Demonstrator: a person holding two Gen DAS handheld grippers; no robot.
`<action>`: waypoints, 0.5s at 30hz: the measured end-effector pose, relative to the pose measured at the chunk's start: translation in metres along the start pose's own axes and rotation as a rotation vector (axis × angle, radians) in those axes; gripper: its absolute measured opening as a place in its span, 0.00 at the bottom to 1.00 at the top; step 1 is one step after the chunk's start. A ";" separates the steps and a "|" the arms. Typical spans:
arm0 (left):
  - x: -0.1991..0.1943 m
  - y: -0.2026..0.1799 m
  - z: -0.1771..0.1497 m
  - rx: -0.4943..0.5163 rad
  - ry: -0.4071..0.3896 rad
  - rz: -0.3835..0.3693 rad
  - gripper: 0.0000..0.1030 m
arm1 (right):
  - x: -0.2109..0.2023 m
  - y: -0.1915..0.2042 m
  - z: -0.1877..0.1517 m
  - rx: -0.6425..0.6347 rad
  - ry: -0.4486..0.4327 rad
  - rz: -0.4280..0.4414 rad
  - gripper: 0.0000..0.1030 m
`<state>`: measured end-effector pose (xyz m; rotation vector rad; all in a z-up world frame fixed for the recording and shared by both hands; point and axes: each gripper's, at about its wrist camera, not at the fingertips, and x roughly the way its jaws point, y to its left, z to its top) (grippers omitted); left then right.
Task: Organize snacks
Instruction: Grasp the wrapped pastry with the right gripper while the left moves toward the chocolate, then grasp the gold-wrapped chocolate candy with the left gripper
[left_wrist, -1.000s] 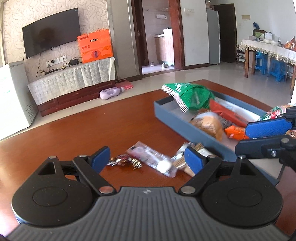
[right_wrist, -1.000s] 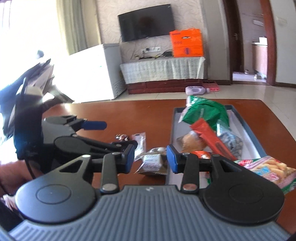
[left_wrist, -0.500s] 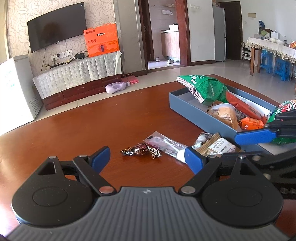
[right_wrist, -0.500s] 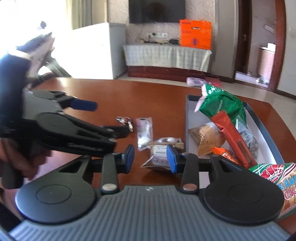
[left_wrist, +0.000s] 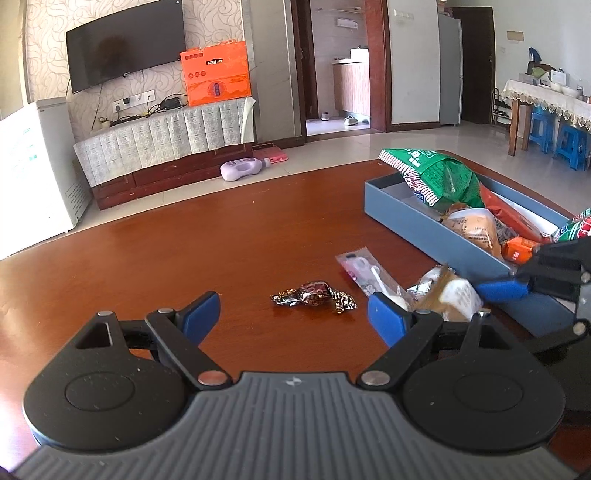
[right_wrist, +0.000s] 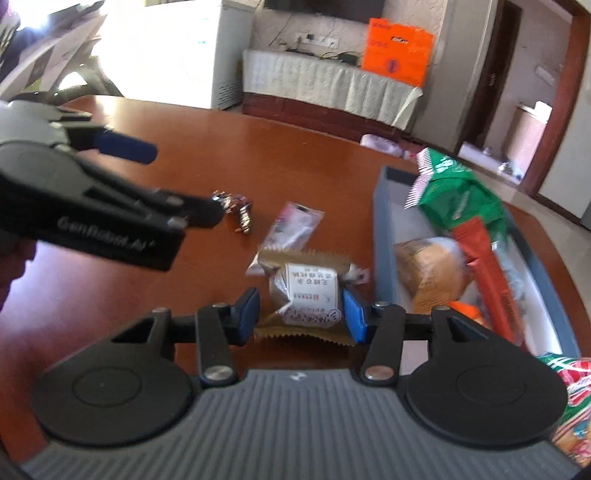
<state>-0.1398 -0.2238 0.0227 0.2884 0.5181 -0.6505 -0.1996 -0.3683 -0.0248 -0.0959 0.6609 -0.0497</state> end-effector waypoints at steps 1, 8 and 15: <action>0.002 0.000 0.001 -0.003 -0.001 0.000 0.88 | -0.003 -0.002 0.000 0.015 -0.003 0.022 0.46; 0.028 -0.003 0.013 -0.027 -0.001 -0.005 0.88 | -0.022 -0.013 -0.007 0.053 -0.004 0.092 0.42; 0.058 0.007 0.022 -0.138 0.018 -0.003 0.87 | -0.028 -0.008 -0.011 0.004 0.007 0.105 0.40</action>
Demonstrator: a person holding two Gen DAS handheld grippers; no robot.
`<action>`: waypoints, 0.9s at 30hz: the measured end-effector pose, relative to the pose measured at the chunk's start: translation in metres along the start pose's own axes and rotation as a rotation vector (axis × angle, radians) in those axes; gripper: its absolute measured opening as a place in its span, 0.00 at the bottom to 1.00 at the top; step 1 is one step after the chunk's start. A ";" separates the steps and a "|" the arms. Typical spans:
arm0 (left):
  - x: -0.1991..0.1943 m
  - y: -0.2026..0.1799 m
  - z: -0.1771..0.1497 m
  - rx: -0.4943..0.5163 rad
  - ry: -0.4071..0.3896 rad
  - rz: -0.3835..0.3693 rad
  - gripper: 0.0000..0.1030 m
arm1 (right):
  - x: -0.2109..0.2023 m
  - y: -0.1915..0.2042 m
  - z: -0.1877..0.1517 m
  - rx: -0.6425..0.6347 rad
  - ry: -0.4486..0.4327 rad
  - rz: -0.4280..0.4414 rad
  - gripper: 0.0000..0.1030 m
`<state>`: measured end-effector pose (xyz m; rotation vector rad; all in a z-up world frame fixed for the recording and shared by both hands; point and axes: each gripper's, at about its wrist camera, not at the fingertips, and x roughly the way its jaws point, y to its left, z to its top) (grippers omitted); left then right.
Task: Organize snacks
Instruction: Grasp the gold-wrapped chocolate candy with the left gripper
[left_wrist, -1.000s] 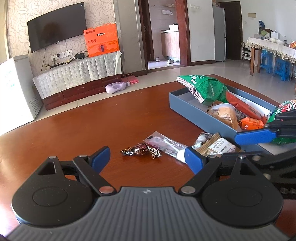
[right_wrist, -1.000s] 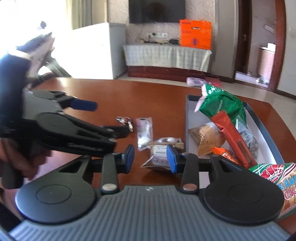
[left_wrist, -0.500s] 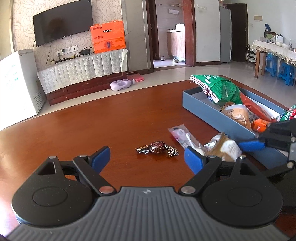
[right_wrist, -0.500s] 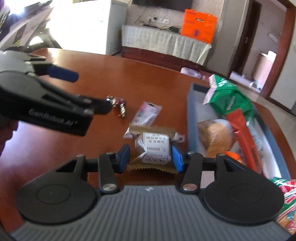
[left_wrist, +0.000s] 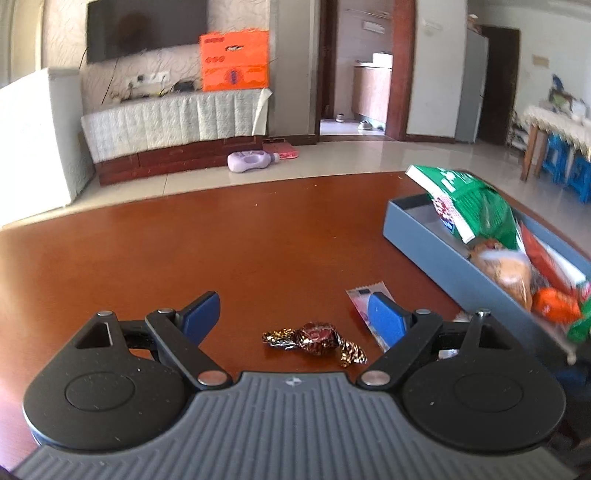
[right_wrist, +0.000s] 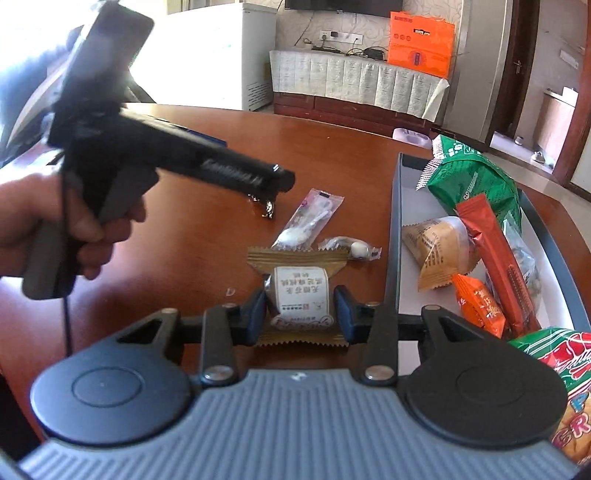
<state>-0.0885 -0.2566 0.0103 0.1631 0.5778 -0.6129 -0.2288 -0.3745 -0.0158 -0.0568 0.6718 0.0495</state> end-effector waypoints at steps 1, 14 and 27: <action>0.003 0.000 0.000 -0.010 0.011 0.001 0.87 | 0.000 0.000 0.000 -0.001 0.001 0.000 0.40; 0.019 -0.004 -0.011 0.018 0.070 0.021 0.62 | 0.000 0.002 0.008 0.019 0.001 -0.039 0.47; 0.020 -0.005 -0.011 0.023 0.069 0.010 0.64 | 0.017 0.012 0.011 -0.004 0.006 -0.076 0.53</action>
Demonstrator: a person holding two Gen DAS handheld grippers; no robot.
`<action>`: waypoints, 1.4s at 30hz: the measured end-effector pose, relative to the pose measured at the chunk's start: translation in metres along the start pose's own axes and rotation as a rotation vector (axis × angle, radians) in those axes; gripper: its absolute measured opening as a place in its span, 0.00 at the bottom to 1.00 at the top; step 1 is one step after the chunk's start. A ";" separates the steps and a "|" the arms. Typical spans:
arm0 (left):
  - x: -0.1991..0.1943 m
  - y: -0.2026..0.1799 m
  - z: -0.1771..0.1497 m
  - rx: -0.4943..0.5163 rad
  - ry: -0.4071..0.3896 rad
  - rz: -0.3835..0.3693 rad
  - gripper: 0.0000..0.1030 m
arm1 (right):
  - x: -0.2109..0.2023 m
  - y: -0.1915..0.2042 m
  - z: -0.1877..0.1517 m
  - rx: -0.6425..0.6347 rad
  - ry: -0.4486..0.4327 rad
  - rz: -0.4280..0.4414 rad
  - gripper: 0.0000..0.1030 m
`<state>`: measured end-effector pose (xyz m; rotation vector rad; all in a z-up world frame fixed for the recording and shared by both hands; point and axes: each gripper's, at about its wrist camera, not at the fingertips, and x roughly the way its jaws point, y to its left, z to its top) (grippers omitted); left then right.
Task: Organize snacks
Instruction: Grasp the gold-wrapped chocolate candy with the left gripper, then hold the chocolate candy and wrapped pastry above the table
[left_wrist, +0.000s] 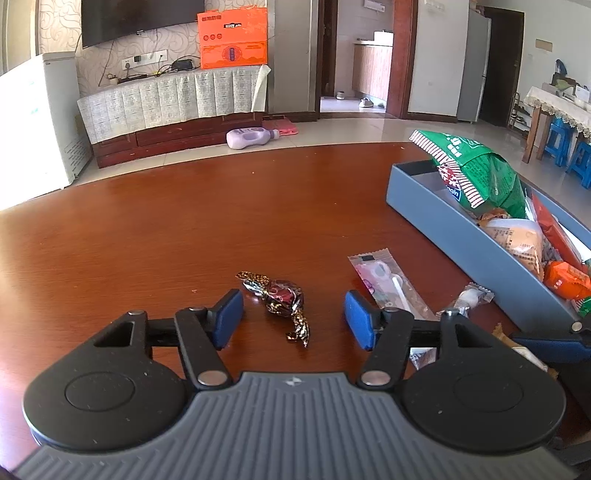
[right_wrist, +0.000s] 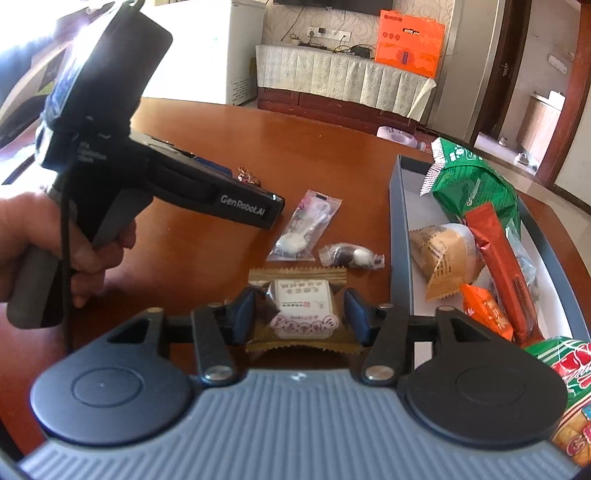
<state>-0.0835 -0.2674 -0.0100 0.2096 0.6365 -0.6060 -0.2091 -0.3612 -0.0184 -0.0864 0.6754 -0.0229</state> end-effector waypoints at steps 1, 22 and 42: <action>0.001 0.000 0.000 -0.001 0.000 0.001 0.64 | 0.001 -0.001 0.000 0.000 -0.001 0.005 0.53; -0.036 0.010 -0.026 -0.034 0.002 -0.013 0.19 | -0.036 0.014 -0.006 -0.022 -0.039 0.081 0.41; -0.109 -0.016 -0.045 -0.021 0.002 0.023 0.19 | -0.085 0.007 -0.028 0.026 -0.099 0.092 0.41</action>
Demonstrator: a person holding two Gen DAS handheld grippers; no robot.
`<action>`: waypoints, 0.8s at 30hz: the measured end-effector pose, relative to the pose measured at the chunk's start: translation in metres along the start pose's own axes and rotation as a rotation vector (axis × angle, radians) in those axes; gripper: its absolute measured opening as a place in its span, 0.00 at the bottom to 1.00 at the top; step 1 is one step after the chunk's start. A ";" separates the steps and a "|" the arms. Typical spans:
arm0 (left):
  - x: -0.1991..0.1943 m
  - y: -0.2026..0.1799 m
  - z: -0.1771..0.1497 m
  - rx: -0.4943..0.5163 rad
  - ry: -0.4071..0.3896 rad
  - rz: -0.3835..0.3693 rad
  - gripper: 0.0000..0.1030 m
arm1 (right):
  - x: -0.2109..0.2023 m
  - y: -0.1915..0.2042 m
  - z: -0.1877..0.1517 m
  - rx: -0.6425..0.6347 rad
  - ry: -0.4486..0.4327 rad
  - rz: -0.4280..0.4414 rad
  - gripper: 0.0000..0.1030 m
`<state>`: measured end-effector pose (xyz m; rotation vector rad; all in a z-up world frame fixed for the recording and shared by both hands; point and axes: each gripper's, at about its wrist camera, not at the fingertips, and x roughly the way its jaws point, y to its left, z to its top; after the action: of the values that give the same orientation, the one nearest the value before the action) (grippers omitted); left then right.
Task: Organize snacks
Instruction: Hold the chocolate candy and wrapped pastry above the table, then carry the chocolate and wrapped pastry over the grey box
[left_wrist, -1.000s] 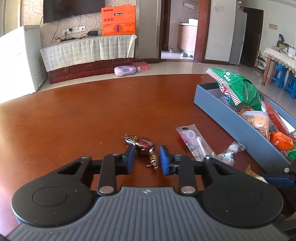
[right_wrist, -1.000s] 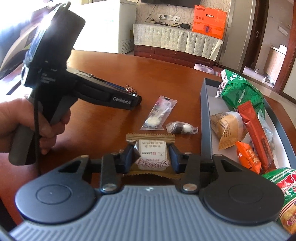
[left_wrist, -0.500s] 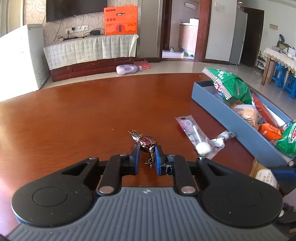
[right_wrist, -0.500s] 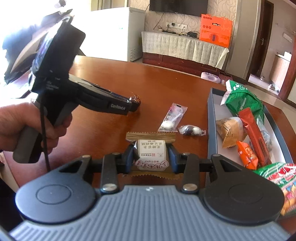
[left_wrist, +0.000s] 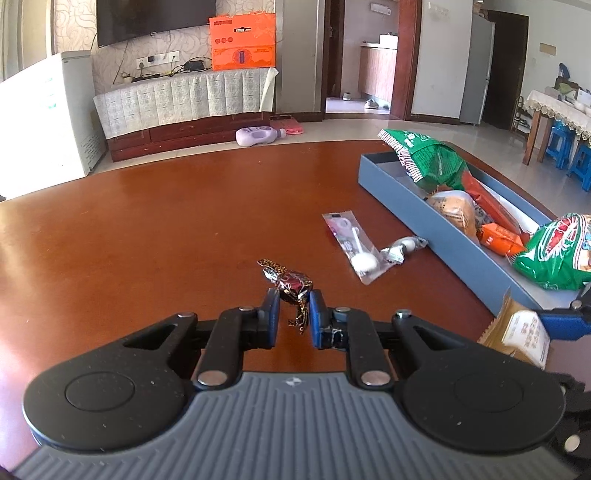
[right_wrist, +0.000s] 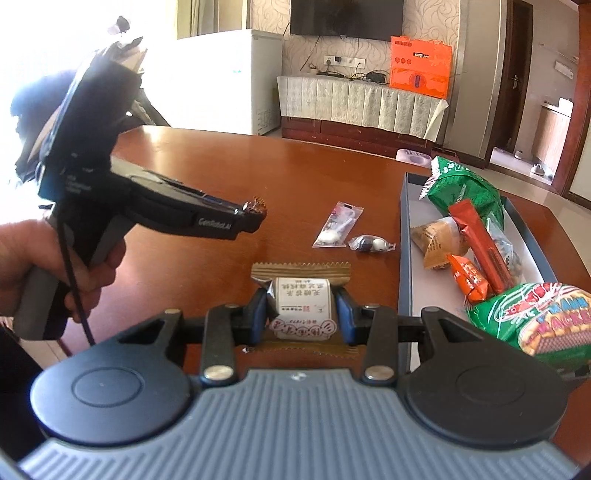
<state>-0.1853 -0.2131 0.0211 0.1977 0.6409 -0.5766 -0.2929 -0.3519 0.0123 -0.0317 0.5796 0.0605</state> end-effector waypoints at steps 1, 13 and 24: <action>-0.004 0.000 -0.001 -0.004 -0.003 0.001 0.19 | -0.002 0.000 0.001 -0.002 -0.004 0.003 0.41; -0.023 -0.023 0.011 0.017 -0.063 -0.048 0.20 | -0.029 -0.001 0.012 -0.007 -0.078 -0.007 0.41; -0.028 -0.040 0.024 0.038 -0.107 -0.059 0.20 | -0.041 -0.012 0.017 0.001 -0.112 -0.028 0.40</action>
<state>-0.2137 -0.2423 0.0573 0.1824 0.5341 -0.6520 -0.3174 -0.3649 0.0492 -0.0350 0.4673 0.0347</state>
